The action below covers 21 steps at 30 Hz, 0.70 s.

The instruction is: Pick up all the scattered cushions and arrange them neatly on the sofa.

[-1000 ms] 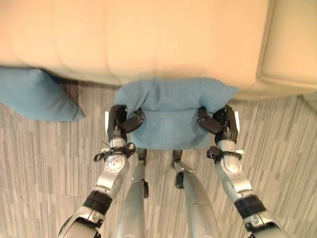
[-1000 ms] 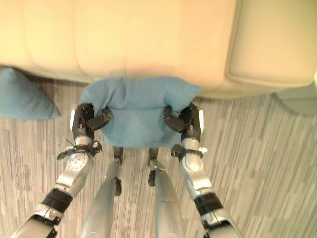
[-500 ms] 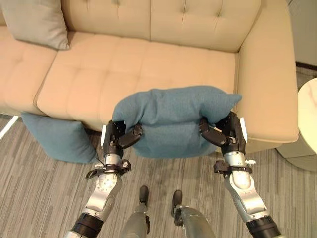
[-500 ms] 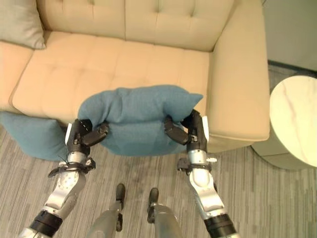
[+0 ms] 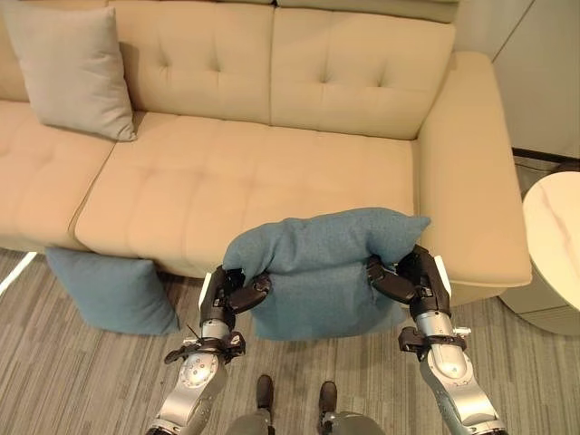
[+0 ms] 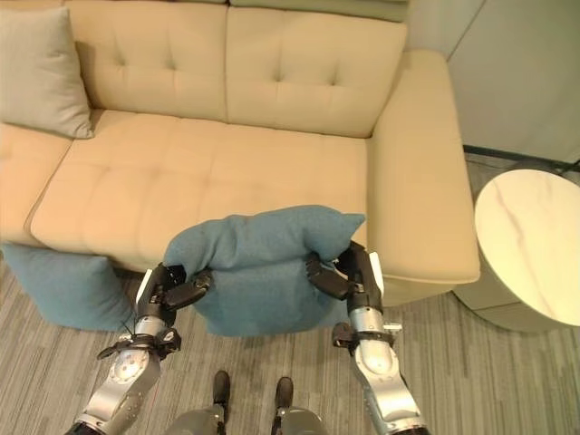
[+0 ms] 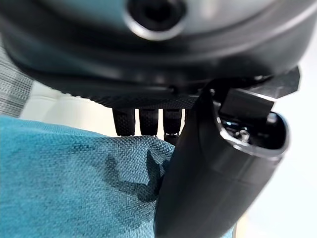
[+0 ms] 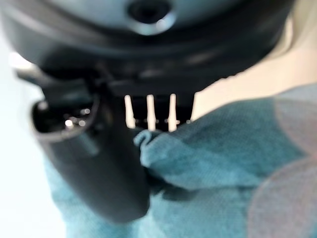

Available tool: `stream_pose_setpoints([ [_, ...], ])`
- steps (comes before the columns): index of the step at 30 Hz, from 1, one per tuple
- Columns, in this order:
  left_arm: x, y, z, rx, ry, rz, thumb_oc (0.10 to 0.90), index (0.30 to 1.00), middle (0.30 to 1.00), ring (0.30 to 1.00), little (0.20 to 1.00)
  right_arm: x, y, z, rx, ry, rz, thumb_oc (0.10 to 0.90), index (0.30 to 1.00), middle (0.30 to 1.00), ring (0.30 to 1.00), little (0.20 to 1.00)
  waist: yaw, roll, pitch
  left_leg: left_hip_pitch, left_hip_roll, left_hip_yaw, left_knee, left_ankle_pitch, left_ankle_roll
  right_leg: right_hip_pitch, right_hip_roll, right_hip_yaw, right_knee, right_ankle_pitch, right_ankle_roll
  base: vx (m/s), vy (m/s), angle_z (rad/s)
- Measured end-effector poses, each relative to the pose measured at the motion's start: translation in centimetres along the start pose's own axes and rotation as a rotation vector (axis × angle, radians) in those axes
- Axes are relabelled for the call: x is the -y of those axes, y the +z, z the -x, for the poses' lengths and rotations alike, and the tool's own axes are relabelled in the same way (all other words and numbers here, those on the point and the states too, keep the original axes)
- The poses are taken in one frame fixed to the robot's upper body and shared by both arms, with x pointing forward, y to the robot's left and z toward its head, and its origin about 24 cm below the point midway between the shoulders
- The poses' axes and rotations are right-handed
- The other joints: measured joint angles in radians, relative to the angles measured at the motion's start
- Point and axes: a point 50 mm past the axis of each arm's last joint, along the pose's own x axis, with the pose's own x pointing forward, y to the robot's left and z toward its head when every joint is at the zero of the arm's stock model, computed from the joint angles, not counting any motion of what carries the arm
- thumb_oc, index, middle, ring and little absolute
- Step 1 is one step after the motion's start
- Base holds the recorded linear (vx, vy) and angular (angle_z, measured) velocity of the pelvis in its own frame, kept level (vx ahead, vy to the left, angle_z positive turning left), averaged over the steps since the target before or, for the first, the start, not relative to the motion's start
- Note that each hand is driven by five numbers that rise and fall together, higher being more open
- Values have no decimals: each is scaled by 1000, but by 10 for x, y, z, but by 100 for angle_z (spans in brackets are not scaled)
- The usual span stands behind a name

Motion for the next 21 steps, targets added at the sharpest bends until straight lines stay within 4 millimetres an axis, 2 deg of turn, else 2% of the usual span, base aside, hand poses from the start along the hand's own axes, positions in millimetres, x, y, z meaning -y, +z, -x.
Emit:
stream_pose_setpoints([
  [2,0,0,0,0,-2,-14,400,300,300,300,300,-2,-3,2,-13,7,-3,400,300,300,300,300,-4,-10,-6,20,-2,9,-1,-14,9,-20,-4,22,75,-9,16,47,100,-9],
  [4,-7,2,-1,7,22,-20,400,300,300,300,300,-8,-1,0,-5,18,-28,400,300,300,300,300,0,-19,-11,14,-2,23,16,-47,15,-83,-13,47,184,-14,29,155,89,-17],
  [6,-9,-1,2,-4,35,-17,400,300,300,300,300,-12,-3,2,-13,36,-37,400,300,300,300,300,1,-28,-16,22,-8,18,7,-54,26,-97,-20,48,204,-21,37,179,57,-8],
  [7,-11,-2,3,-9,43,-16,400,300,300,300,300,-13,-4,3,-18,51,-37,400,300,300,300,300,0,-30,-21,27,-10,15,-4,-51,27,-105,-24,49,201,-47,42,218,13,-2],
  [9,-16,-2,4,-12,55,-29,400,300,300,300,300,-17,-5,5,-23,76,-39,400,300,300,300,300,2,-35,-24,27,-10,8,-6,-52,36,-116,-21,52,125,-43,37,254,-4,6],
  [10,-18,-2,4,-11,60,-30,400,300,300,300,300,-18,-5,5,-24,85,-39,400,300,300,300,300,2,-31,-24,25,-4,-4,-8,-61,49,-145,1,86,111,-47,37,135,-8,11],
  [12,-19,-2,4,-13,68,-30,400,300,300,300,300,-19,-7,6,-34,94,-38,400,300,300,300,300,-1,-26,-23,26,15,-12,-16,-56,40,-200,41,133,68,-35,41,146,-39,27],
  [13,-20,-4,5,-23,67,-33,400,300,300,300,300,-17,-11,10,-53,90,-34,400,300,300,300,300,-7,-45,-33,42,6,-30,-22,-58,21,-221,41,128,-48,60,45,229,-93,54],
  [14,-19,-8,8,-37,68,-32,400,300,300,300,300,-16,-14,13,-66,87,-33,400,300,300,300,300,-12,-56,-40,59,-4,-44,-24,-71,4,-212,29,127,-101,117,36,236,-101,72],
  [15,-18,-13,11,-59,66,-29,400,300,300,300,300,-14,-17,15,-82,82,-27,400,300,300,300,300,-13,-56,-45,84,-7,-65,-25,-86,-2,-182,27,120,-112,201,-8,193,-93,45],
  [16,-13,-18,15,-78,67,-8,400,300,300,300,300,-11,-20,16,-95,75,-17,400,300,300,300,300,-10,-34,-56,90,9,-76,-21,-94,-2,-165,45,114,-118,191,-32,196,-112,32],
  [18,-5,-23,17,-88,64,30,400,300,300,300,300,-2,-21,18,-103,50,-1,400,300,300,300,300,-3,-6,-71,70,41,-107,31,-91,-21,-107,69,69,-179,181,-46,170,-125,42],
  [19,-3,-22,16,-86,50,31,400,300,300,300,300,1,-21,18,-104,42,4,400,300,300,300,300,-15,-9,-72,51,39,-115,80,-95,-48,-86,64,45,-195,184,-53,86,-68,66],
  [20,-2,-22,16,-86,35,32,400,300,300,300,300,2,-21,18,-102,38,7,400,300,300,300,300,-24,-12,-73,38,40,-113,120,-100,-57,-69,63,31,-203,193,-69,99,-79,61],
  [21,0,-23,16,-87,16,34,400,300,300,300,300,6,-18,16,-90,32,18,400,300,300,300,300,-26,-12,-74,19,42,-99,185,-102,-70,-48,65,20,-206,176,-83,83,-62,40],
])
